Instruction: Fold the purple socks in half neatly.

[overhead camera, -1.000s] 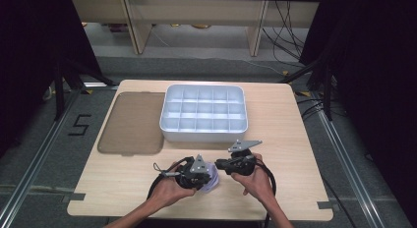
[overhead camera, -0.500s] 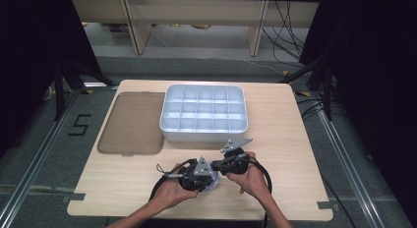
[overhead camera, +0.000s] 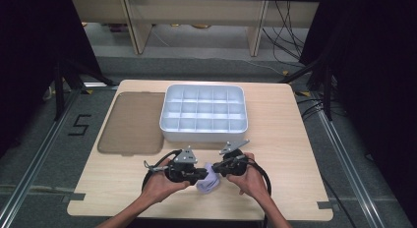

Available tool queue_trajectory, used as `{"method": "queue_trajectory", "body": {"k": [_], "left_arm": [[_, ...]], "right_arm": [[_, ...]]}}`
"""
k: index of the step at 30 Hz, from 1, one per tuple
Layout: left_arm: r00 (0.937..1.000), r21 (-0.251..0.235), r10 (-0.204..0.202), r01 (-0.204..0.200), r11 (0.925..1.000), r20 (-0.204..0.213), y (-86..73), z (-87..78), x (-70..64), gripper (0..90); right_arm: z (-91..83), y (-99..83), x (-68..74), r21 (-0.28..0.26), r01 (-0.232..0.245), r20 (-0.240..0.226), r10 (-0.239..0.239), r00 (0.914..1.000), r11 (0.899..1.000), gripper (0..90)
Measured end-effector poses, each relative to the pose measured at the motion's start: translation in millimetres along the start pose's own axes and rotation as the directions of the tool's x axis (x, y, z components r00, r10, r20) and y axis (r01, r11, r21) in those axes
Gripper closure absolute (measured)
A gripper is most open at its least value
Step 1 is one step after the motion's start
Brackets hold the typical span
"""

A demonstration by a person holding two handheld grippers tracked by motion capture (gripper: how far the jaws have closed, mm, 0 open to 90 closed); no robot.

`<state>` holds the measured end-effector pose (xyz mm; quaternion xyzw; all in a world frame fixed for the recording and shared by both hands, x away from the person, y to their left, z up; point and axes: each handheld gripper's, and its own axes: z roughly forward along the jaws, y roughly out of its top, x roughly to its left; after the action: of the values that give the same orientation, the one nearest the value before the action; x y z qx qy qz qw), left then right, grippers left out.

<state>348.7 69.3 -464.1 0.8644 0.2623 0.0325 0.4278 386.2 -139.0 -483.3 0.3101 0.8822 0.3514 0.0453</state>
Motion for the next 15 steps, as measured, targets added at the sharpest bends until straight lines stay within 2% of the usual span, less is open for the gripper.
{"method": "queue_trajectory", "body": {"k": [2,4,8,9,10,11,12,13,14,15], "left_arm": [[0.9995,0.032,0.023,-0.024,0.9992,0.023,-3.5,8.2,-2.8,85.5],[0.9991,0.057,0.031,-0.032,0.9978,0.028,-7.0,15.5,-6.1,86.3],[0.9979,0.107,0.062,-0.063,0.9923,0.018,-12.3,25.2,-5.6,87.6],[0.9962,0.131,0.086,-0.087,0.9875,0.01,-12.8,25.1,-4.4,88.0],[0.9983,0.118,0.058,-0.057,0.9913,-0.001,-14.0,27.2,-7.0,88.2],[0.9974,0.12,0.072,-0.07,0.9902,-0.008,-14.0,27.2,-6.4,88.2],[0.9959,0.124,0.09,-0.087,0.9884,-0.011,-13.5,26.6,-5.4,88.2],[0.9911,0.163,0.133,-0.129,0.9782,-0.014,-12.7,23.6,-2.7,88.2],[0.9887,0.174,0.149,-0.144,0.9741,-0.015,-12.6,22.4,-1.7,88.2],[0.9894,0.171,0.143,-0.137,0.9756,-0.022,-13.5,22.0,-2.1,88.2]], "right_arm": [[-1.1,0.0,1.6,0.009,-0.027,-0.002,0.027,0.9996,1.0,83.3],[-1.2,-0.3,1.7,0.009,-0.022,0.006,0.022,0.9997,1.0,83.3],[-1.3,-0.8,1.9,0.012,-0.019,0.01,0.019,0.9998,1.0,83.4],[-2.1,-0.9,2.9,0.014,-0.024,0.0,0.024,0.9997,1.0,83.4],[-2.6,-1.0,3.6,0.017,-0.026,-0.001,0.026,0.9996,1.0,83.4],[-2.5,-1.2,2.9,0.014,-0.013,0.002,0.013,0.9999,1.0,83.4],[-3.1,-1.5,3.5,0.019,-0.022,0.005,0.022,0.9997,1.0,83.4],[-3.8,-1.7,4.7,0.033,-0.042,0.012,0.041,0.9991,0.999,83.4],[-4.5,-2.2,4.0,0.026,-0.022,0.003,0.022,0.9997,0.999,83.4],[-4.6,-2.7,3.7,0.024,-0.014,0.004,0.014,0.9999,1.0,83.3]]}}
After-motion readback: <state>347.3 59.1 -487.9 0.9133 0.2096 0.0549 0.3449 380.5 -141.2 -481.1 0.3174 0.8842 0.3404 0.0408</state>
